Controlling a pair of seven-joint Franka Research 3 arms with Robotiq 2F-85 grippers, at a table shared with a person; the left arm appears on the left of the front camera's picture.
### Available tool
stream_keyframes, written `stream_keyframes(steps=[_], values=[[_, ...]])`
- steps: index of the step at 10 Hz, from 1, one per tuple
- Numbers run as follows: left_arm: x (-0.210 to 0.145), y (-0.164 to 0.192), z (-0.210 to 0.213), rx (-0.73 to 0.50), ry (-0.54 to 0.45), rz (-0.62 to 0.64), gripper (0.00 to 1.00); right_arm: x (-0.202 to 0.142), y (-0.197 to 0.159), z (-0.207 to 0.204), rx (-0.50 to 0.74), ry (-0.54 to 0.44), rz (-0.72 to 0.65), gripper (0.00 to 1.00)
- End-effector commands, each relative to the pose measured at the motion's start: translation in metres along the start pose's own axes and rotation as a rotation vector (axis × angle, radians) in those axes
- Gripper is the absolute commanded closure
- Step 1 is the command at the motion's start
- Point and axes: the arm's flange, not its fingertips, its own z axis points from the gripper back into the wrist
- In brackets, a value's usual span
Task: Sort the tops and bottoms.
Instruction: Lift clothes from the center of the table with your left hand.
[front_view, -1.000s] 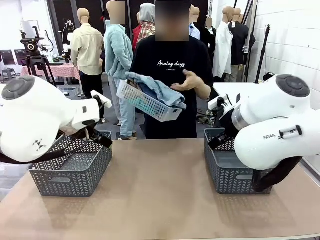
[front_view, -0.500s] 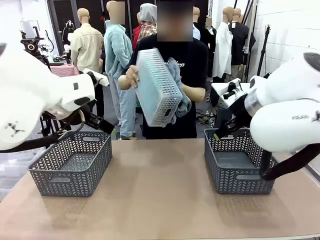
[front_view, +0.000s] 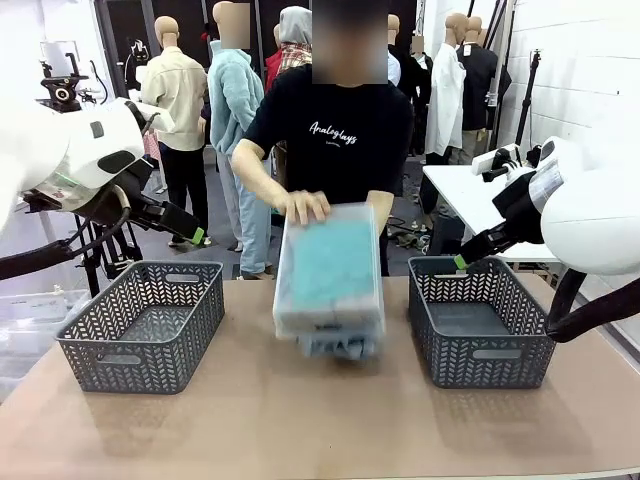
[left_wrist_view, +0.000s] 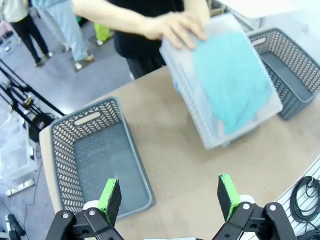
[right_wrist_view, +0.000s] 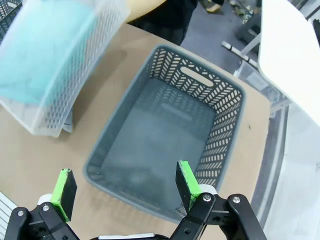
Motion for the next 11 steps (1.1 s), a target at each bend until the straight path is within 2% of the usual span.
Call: stream_keyframes(steps=[1,11], values=[[-0.0016,-0.0049,-0.0070,-0.023,0.017,-0.022,0.00,0.0003,0.0035,-0.0044,0.004,0.005,0.010,0.00],[-0.0016,-0.0049,-0.0070,-0.023,0.017,-0.022,0.00,0.0003,0.0035,-0.0044,0.004,0.005,0.010,0.00]])
